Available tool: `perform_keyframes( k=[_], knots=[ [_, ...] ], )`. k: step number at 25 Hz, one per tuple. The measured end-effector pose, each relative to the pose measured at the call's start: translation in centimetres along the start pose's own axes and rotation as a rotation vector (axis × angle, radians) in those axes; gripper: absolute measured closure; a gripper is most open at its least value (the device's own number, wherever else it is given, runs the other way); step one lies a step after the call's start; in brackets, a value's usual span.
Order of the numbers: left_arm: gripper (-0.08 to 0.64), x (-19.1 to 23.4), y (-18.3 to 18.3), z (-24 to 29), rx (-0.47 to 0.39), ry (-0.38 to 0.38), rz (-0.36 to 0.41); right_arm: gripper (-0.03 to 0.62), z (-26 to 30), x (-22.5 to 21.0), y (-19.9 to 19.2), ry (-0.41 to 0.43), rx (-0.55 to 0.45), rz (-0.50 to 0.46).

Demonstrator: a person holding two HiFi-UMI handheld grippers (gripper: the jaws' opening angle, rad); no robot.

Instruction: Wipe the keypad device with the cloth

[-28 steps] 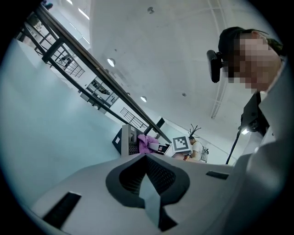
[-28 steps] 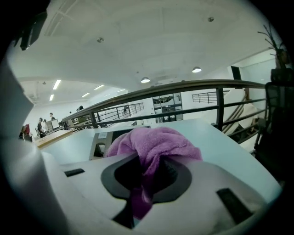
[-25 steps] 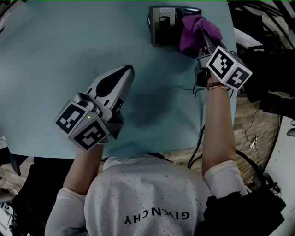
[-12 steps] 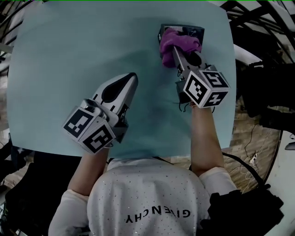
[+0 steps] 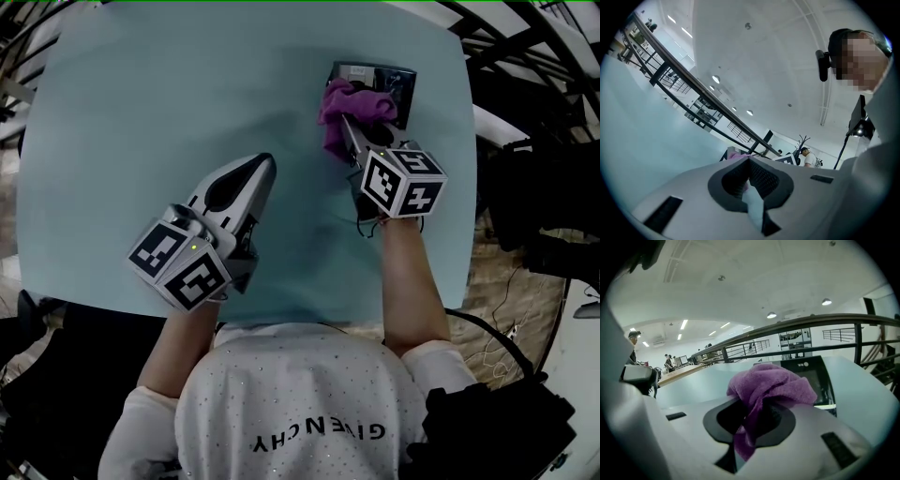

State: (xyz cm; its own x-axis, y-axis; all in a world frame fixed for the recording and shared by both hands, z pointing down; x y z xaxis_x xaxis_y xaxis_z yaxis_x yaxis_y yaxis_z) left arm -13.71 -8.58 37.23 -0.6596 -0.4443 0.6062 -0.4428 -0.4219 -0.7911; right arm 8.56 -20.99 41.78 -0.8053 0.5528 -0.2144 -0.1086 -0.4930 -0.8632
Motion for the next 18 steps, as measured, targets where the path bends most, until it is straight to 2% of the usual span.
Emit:
perform_keyframes(
  k=[6, 13, 18],
  knots=[
    [0.56, -0.3, 0.4, 0.8, 0.0, -0.01, 0.0, 0.538, -0.9, -2.2, 0.6, -0.083, 0.001, 0.009],
    [0.56, 0.3, -0.4, 0.2, 0.004, -0.027, 0.004, 0.538, -2.4, -4.7, -1.0, -0.189, -0.048, 0.181],
    [0.56, 0.9, -0.4, -0.3, 0.001, -0.025, 0.01, 0.538, -3.3, -6.6, -1.1, -0.254, -0.077, 0.224]
  ],
)
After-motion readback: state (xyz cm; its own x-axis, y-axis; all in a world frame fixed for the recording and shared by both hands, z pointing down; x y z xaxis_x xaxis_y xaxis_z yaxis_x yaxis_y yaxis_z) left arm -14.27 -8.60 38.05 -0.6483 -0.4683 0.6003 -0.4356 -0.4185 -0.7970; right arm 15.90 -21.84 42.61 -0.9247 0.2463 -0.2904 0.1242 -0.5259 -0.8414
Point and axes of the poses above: the fingertips, and each gripper's own axes: z forward along the fingers, x to its left, y out of its top, the point moved 9 cm from there along -z, backward along the fingers, and after that the axes turned 2 degrees about y, right-handed, at the moved point
